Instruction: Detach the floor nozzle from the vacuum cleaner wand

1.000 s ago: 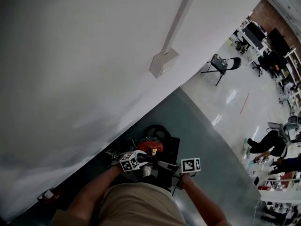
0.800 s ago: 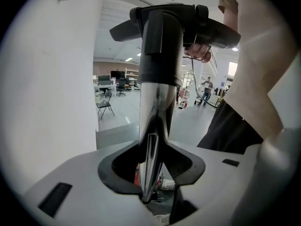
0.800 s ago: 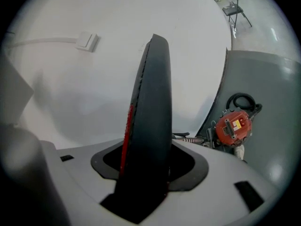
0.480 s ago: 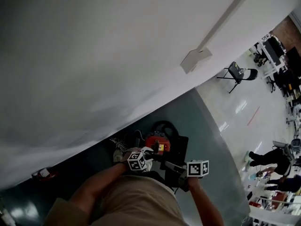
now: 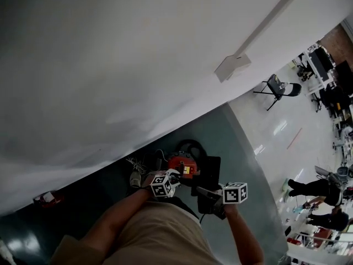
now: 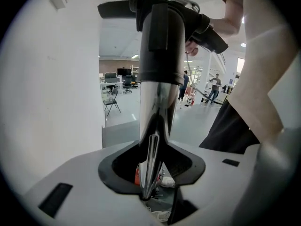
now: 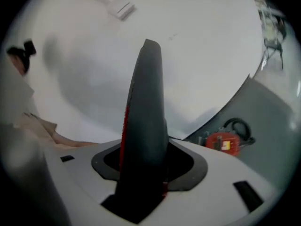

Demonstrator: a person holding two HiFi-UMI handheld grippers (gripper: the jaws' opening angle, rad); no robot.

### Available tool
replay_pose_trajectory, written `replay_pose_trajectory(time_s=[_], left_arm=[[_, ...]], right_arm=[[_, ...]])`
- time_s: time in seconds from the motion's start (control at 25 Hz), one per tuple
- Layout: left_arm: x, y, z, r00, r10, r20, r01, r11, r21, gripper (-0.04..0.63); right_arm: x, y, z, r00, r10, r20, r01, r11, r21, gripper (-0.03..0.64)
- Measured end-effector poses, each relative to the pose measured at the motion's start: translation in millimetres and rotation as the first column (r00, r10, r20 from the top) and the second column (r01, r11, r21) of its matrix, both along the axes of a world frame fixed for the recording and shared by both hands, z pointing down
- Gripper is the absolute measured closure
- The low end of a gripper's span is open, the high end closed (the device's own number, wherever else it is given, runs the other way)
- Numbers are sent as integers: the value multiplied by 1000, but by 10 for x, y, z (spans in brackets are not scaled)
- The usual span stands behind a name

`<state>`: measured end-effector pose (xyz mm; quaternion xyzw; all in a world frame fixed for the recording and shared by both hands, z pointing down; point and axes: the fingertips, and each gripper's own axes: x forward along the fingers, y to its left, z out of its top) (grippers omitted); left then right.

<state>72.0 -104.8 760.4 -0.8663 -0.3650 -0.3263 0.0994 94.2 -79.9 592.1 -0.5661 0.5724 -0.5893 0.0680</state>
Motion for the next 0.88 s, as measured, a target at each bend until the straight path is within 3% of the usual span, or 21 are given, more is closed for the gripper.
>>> replay_pose_trajectory(time_s=[0.08,0.16,0.28,0.4,0.6,0.76,0.8,0.88], left_arm=[[-19,18,17,1000,24,0,-24,1000,18,440],[-15,20,37,1000,30,5,-30,999,34,439],[1,-17,41,1000,14,6,-14,1000,27,440],[-71,-24,14,1000,24,2,-24,1000,11,439],[-103,75,15,998,67,10,-67,998,6,438],[-94,168,-36,997,82,4,-82,997,13,439],[-111,184,-34,996,85,5,-85,996,21,439],[-121,246,-18,995,100,3,-100,994,39,439]], right_arm=[[-44,16,41,986,49,157,-71,987,141,387],[-63,26,59,980,65,188,-103,975,197,387],[-76,-7,10,999,43,-15,-41,994,102,385],[-163,-1,-52,973,-31,-227,35,999,14,385],[-176,109,-73,944,-92,-317,94,996,-7,385],[-153,163,-186,831,-223,-510,178,975,-135,386],[-138,185,-172,831,-238,-503,203,971,-125,385],[-27,276,-120,876,-225,-427,218,974,-66,387]])
